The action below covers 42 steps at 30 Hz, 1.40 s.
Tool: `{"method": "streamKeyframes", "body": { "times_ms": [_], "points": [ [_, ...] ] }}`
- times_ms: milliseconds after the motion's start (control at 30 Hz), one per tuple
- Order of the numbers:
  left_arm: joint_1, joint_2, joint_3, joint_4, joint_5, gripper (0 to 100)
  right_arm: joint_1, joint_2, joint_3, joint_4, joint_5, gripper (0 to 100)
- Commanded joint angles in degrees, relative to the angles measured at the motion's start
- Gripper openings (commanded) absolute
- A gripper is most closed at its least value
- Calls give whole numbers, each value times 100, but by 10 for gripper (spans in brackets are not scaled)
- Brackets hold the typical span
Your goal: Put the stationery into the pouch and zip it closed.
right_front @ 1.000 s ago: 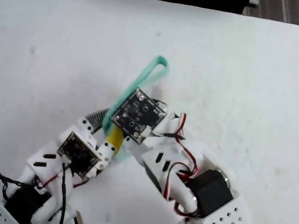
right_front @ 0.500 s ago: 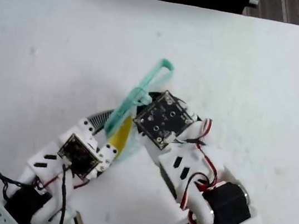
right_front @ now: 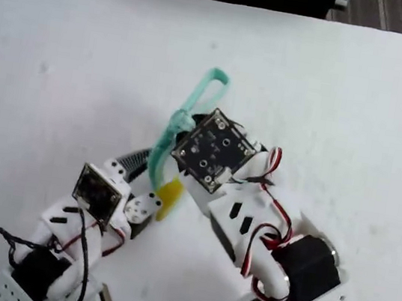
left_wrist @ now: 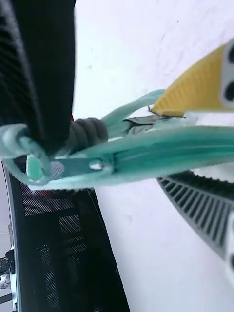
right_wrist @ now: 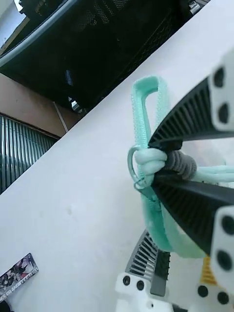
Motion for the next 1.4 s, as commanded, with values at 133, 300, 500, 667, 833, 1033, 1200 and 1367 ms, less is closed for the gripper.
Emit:
{"method": "streamKeyframes", "body": {
  "times_ms": [133,300,500,667,833,1033,1200,1367],
  "points": [
    [22,13,35,-413,-53,12,-48,295,-818,330,-18,17],
    [31,13,35,-404,-35,22,-40,312,-826,119,-9,17],
    [31,13,35,-396,-35,22,145,391,-791,-119,501,17],
    [31,13,26,-396,-35,22,576,813,-809,-127,519,17],
    [31,13,-79,-246,-35,22,752,919,-818,-233,519,17],
    [171,13,-466,387,-44,22,796,980,-791,-479,519,17],
    [251,13,-466,413,-44,22,1147,980,-791,-708,519,17],
    [251,13,-466,413,-44,22,1420,980,-791,-769,519,17]
  ]
}}
